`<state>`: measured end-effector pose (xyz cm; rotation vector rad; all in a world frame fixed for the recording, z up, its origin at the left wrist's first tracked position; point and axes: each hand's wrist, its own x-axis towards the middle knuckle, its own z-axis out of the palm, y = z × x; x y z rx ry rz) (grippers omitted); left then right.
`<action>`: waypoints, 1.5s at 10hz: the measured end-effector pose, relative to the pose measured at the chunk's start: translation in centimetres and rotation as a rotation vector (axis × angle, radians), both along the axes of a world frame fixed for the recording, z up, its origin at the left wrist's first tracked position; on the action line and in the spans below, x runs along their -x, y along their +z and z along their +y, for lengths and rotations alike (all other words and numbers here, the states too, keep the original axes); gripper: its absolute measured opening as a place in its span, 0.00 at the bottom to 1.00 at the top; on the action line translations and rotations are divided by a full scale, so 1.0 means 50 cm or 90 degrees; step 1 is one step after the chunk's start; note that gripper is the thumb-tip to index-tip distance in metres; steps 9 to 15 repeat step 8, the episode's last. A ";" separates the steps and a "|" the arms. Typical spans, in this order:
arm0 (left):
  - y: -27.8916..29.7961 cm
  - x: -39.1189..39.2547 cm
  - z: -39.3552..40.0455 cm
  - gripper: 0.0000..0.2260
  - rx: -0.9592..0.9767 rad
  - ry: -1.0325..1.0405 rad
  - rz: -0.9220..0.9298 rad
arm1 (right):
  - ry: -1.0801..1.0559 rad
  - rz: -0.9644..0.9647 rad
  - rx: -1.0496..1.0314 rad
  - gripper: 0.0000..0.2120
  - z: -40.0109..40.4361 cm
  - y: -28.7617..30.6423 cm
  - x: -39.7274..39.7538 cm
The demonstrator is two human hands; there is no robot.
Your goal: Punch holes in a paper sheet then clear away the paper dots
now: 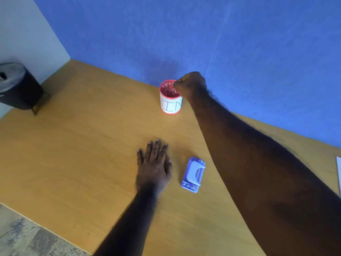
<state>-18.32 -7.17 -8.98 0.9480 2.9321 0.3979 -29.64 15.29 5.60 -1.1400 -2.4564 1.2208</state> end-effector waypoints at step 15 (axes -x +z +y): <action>0.088 -0.003 0.015 0.25 0.099 0.011 -0.114 | 0.161 -0.073 -0.199 0.14 -0.063 0.017 -0.476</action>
